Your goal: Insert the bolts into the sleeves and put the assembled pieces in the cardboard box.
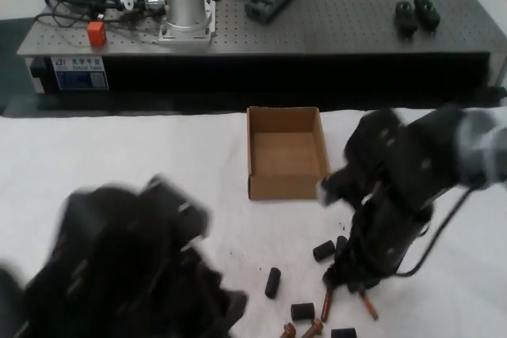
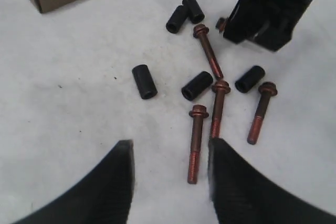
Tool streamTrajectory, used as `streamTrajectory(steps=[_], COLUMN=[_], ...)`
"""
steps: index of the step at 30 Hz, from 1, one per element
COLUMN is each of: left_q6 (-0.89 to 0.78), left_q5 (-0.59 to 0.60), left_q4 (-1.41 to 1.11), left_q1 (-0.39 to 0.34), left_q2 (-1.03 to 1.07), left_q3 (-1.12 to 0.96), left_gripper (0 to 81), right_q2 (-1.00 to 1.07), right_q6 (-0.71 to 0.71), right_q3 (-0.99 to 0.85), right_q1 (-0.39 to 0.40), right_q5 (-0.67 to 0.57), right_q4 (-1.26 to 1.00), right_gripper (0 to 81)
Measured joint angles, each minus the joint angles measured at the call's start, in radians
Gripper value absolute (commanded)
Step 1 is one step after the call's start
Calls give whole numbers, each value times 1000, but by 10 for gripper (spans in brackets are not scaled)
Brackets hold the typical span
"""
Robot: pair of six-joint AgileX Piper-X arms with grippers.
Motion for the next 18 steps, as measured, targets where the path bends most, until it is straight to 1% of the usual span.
streamTrajectory(steps=[1,2,3,4,5,6,7,8,9,13,14,18], left_q6=[26,54,122,160,203,207,207,207,207,207,203,182], left_q5=[13,25,45,50,54,55,55,55,55,49,49,23], left_q4=[25,55,126,166,253,298,386,423,482,588,614,674], left_q1=[0,0,0,0,3,5,12,17,25,30,29,29], left_q2=[0,55,160,214,312,366,458,516,601,746,776,845], left_q3=[-45,-94,-205,-259,-363,-420,-522,-575,-669,-830,-860,-921], left_gripper=[329,329,329,328,322,314,312,312,312,312,312,338], right_q2=[-79,-127,-219,-228,-269,-364,-408,-486,-493,-622,-682,-743], right_q6=[0,2,3,3,7,17,20,20,22,24,27,36], right_q3=[-1,-1,2,13,21,41,52,76,78,120,145,176], right_q1=[-13,-21,-36,-38,-47,-71,-84,-108,-110,-153,-167,-183], right_q5=[-20,-25,-32,-34,-37,-37,-37,-37,-37,-37,-37,-37], right_q4=[11,22,35,63,82,116,132,159,162,204,210,216], right_gripper=[36,36,36,36,36,36,36,36,36,36,36,36])
